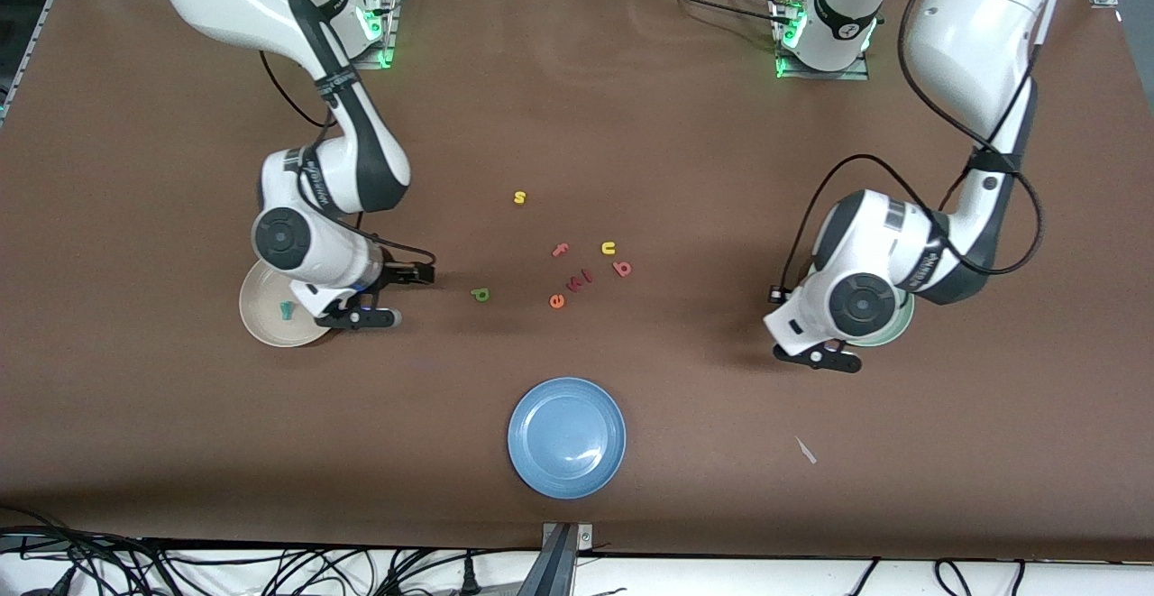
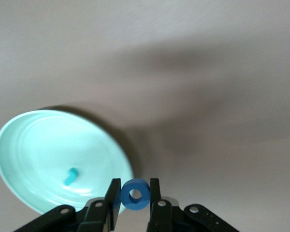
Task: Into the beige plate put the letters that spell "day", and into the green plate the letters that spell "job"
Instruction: 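Place the yellow a on beige plate, blue o on green plate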
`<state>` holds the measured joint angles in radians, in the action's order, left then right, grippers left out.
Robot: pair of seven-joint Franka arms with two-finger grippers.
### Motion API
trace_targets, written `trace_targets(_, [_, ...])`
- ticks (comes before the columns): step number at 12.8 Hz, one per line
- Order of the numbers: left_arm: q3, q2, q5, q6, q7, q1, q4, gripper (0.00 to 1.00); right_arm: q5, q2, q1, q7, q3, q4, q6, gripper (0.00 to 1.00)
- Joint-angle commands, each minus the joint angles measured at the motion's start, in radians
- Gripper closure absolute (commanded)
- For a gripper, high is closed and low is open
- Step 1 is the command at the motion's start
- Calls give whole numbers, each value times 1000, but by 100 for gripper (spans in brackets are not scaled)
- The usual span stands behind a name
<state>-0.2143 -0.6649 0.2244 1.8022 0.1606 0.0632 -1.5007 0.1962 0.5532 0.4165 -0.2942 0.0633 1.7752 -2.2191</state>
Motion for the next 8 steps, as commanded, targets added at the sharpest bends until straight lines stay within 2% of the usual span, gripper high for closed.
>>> trace_targets(1, [-10, 47, 23, 3, -67, -45, -76, 100, 19, 72, 50, -115, -14, -68, -68, 0])
trace_targets(5, [-10, 21, 24, 37, -88, -86, -104, 100, 14, 180, 117, -200, -14, -178, -91, 0])
trace_targets(8, [-13, 1, 52, 153, -115, -138, -164, 100, 3, 204, 122, -200, -14, -188, -105, 0])
